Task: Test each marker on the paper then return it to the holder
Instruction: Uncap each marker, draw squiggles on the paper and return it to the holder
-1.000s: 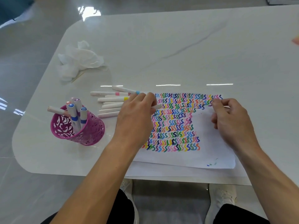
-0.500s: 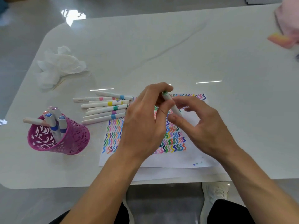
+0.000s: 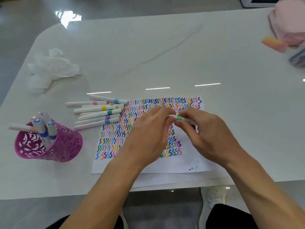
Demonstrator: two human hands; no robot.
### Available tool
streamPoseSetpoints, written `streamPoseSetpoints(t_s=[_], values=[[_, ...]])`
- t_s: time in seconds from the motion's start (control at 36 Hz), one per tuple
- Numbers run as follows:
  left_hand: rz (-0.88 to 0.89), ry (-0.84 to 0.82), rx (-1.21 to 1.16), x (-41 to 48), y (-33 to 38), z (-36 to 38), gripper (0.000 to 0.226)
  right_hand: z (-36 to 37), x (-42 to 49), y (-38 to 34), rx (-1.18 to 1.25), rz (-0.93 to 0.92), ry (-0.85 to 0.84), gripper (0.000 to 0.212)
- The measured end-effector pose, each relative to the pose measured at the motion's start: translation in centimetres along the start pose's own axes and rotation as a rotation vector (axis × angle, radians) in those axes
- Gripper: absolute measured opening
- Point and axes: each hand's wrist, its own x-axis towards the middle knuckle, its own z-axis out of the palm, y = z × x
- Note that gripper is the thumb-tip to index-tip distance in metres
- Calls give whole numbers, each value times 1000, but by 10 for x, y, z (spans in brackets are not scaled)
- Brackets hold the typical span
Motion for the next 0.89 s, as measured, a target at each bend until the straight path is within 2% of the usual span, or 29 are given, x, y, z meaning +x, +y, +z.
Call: streamPoseSetpoints(t_s=[0.14, 0.28, 0.42, 0.47, 0.58, 0.89], values=[[-12, -49, 60, 1, -1, 2, 25, 2, -2, 0, -48, 26, -117, 27], [-50, -23, -27, 3, -2, 0, 23, 3, 0, -1, -114, -8, -119, 35], [-54, 15, -85, 4, -3, -4, 19, 2, -2, -4, -127, -71, -28, 24], [-59, 21, -100, 4, -3, -3, 18, 1, -2, -6, -138, -84, -24, 25], [-89, 26, -152, 2, -5, -2, 17, -1, -2, -9, -136, -80, -38, 10], [-209, 17, -298, 1, -8, -2, 17, 0, -1, -12, -122, -38, -67, 33]])
